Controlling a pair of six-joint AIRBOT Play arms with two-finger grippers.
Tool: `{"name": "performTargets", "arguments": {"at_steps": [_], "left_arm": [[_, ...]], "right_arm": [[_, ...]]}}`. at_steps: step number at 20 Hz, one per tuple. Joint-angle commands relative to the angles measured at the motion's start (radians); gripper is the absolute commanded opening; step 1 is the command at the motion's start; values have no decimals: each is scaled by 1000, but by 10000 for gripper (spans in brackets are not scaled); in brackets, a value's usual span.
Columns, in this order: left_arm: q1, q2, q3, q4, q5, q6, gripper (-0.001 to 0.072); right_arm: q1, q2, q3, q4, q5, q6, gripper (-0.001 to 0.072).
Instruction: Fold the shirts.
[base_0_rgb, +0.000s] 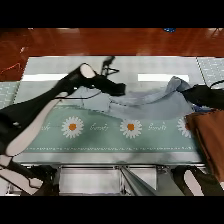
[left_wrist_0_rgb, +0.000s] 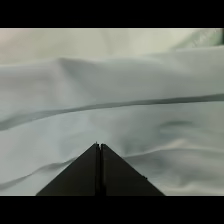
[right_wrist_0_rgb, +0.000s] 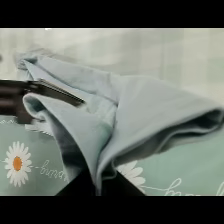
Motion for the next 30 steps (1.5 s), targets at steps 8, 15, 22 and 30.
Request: {"name": "performTargets", "arguments": {"at_steps": [8,15,22,30], "left_arm": [[-222,-216,263,5,-166,-61,19],[174,56,198,124,-309,-61,18],[505,754,-399,309,-111,-60,19],[780,1221,-898,304,-88,-72,19]], "right_arm": [[19,76,-8,21,26,62,28],[138,6,-8,75,-50,70,28],[615,-484,217,124,-412,82,28],[777,-1120,729,267,-413,81,28]]}}
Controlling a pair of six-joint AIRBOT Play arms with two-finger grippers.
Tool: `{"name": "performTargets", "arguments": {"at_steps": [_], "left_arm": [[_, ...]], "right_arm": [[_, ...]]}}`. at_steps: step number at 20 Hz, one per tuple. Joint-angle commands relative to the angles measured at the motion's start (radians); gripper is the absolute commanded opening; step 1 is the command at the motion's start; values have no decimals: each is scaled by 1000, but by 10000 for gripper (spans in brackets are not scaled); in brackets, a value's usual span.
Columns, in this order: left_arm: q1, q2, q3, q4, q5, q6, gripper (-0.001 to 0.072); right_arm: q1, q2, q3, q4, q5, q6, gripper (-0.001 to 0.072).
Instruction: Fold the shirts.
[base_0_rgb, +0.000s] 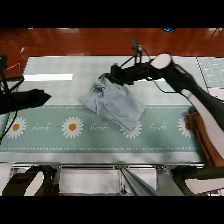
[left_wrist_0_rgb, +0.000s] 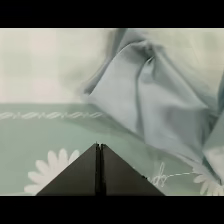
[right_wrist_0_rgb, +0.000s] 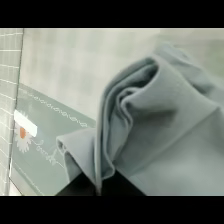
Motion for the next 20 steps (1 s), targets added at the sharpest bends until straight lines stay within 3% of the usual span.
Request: {"name": "performTargets", "arguments": {"at_steps": [1,2,4,8,10,14,15,17,20], "left_arm": [[70,114,-142,5,13,-4,19],[69,105,-148,-2,14,-3,19],[64,84,-148,-2,24,-3,19],[64,48,-148,-55,91,-3,19],[64,39,-148,-66,99,-4,19],[64,37,-148,-66,99,-4,19],[64,36,-148,-66,100,-4,19],[64,37,-148,-67,99,-4,19],[64,36,-148,-67,99,-3,19]], "right_arm": [[62,-236,184,96,-7,-1,29],[71,-270,208,117,-3,-1,42],[85,-300,219,153,-3,-5,413],[18,-240,219,121,166,18,404],[-70,-142,219,2,299,64,404],[-196,187,169,-653,507,235,405],[-213,291,97,-801,509,275,405],[-254,489,-121,-937,432,362,405],[-298,728,-521,-875,158,535,405]]}}
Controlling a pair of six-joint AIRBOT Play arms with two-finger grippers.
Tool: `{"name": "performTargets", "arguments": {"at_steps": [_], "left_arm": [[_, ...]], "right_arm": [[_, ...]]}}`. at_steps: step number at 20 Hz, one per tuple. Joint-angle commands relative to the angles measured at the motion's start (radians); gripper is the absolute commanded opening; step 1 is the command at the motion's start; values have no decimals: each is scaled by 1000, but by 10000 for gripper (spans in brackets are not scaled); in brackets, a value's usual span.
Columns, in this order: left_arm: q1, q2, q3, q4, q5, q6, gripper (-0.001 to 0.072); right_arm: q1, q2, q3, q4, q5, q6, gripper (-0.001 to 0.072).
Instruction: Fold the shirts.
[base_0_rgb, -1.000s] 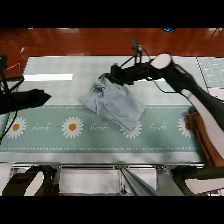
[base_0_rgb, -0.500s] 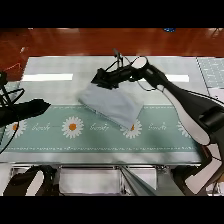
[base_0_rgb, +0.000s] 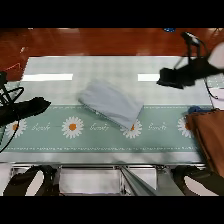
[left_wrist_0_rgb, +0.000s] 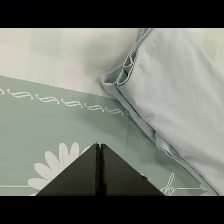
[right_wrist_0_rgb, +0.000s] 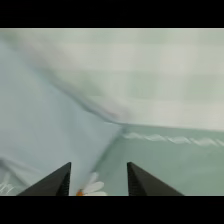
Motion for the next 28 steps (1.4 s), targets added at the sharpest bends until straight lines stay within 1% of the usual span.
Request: {"name": "performTargets", "arguments": {"at_steps": [1,2,4,6,8,10,11,14,16,20,22,23,24,25,27,28], "left_arm": [[0,-1,-1,-2,3,0,19],[0,0,-1,-2,2,0,19],[1,-1,-1,-1,3,0,19],[0,-1,-1,-1,2,0,19],[0,-1,-1,-1,2,0,19],[0,-1,-1,-2,2,0,19],[0,-1,-1,-8,2,0,19],[0,-2,-1,-15,2,0,19],[0,-6,-1,-17,2,0,19],[1,-7,-1,-17,3,0,19],[1,-7,-1,-17,3,0,19],[1,-7,-1,-17,3,0,19],[1,-7,-1,-17,3,0,19],[1,-7,-1,-16,3,0,19],[1,-8,-1,-16,3,7,19],[1,-9,-1,-16,3,8,19]], "right_arm": [[-46,265,-410,-59,-245,211,405],[-46,286,-510,7,-298,229,405],[-45,278,-668,172,-404,214,405],[-45,238,-763,329,-507,147,405],[-45,164,-777,482,-535,22,405],[-45,75,-777,690,-560,-151,405],[-42,18,-768,780,-554,-228,405],[-42,-113,-710,960,-496,-388,405],[-35,-180,-660,1012,-476,-427,405],[58,-318,-540,1017,-473,-417,405],[116,-388,-461,1019,-449,-424,397],[141,-414,-415,1019,-434,-432,297],[162,-427,-374,1017,-426,-455,140],[184,-428,-327,1017,-428,-502,29],[206,-428,-214,979,-418,-500,28],[205,-428,-138,945,-401,-471,28]]}}
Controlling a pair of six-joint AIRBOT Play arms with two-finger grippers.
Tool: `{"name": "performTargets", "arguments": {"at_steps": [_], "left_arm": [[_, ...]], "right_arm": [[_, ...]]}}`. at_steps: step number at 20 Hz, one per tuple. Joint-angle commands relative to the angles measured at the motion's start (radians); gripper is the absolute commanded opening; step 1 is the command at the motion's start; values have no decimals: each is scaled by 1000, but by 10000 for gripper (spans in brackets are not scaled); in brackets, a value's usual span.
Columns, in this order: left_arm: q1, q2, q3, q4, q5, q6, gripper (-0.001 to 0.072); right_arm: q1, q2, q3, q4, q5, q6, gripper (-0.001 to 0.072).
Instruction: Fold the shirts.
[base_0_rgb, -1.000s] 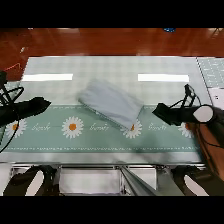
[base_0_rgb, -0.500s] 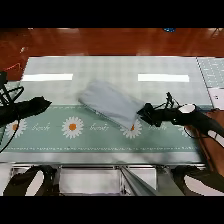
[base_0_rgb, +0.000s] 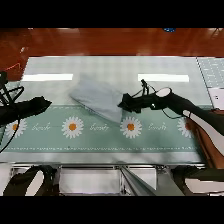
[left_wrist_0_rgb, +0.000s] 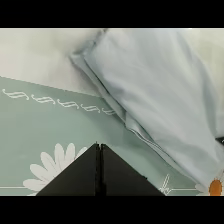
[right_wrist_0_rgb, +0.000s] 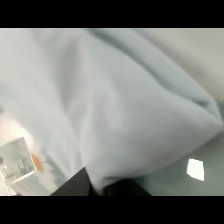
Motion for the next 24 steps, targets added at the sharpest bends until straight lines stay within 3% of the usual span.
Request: {"name": "performTargets", "arguments": {"at_steps": [1,5,9,15,24], "left_arm": [[1,-5,0,0,0,7,19],[1,-20,0,-4,1,8,19],[1,-20,0,-28,0,7,19],[2,-20,3,-45,12,8,19],[3,-20,152,-45,178,11,19]], "right_arm": [[30,-21,238,-88,52,28,28],[-13,-21,610,-332,158,230,28],[-123,-20,921,-491,339,352,28],[-444,121,1017,-515,517,417,28],[-1036,285,1012,-533,962,365,26]]}}
